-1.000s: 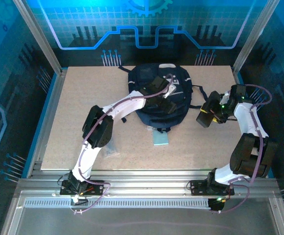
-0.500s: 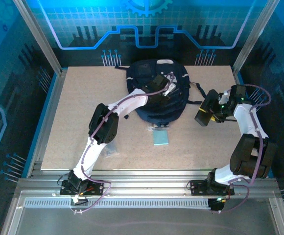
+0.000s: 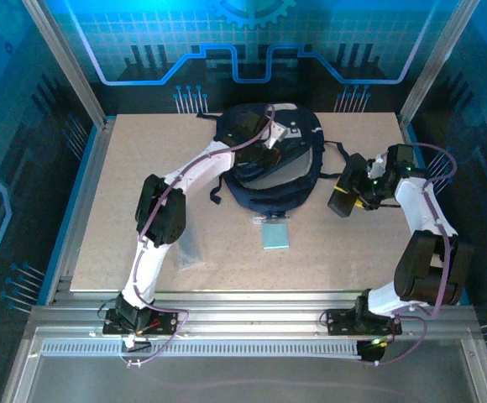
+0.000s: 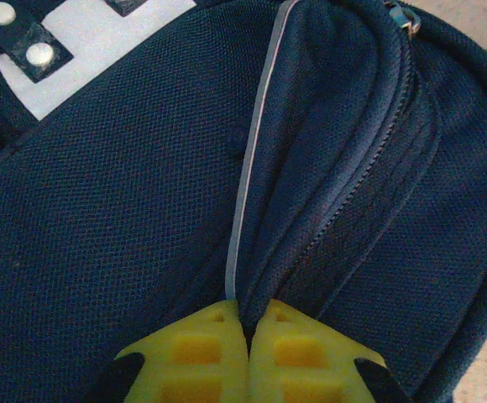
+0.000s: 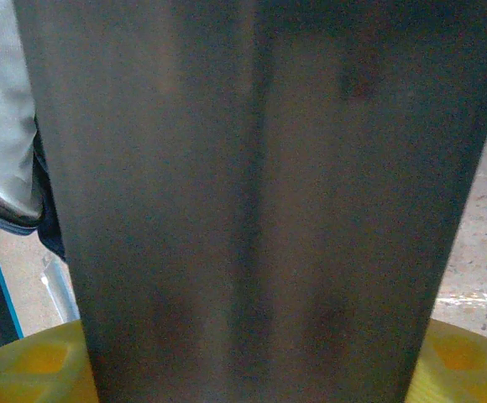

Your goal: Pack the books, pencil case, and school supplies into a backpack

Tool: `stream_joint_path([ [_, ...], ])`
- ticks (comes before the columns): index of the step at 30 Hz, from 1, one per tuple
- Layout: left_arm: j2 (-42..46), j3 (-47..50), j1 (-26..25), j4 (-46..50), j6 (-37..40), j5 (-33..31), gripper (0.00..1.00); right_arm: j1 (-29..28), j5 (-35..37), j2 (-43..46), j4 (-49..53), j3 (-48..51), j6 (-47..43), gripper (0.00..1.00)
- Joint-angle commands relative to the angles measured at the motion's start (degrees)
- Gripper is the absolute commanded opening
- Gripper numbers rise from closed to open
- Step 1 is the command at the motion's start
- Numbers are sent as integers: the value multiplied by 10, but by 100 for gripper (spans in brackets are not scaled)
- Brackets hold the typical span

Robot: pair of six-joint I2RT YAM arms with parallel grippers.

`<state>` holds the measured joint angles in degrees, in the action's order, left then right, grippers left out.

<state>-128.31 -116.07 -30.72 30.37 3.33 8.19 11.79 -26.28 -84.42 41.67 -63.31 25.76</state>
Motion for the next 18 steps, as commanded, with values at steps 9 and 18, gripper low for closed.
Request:
stream_joint_path([
  [9,-17,-98,63,46,-140,127,0,-153,-9,-30,-159,-10,170,40],
  [18,-20,-119,63,47,-153,141,0,-256,51,-173,-223,-148,272,41],
])
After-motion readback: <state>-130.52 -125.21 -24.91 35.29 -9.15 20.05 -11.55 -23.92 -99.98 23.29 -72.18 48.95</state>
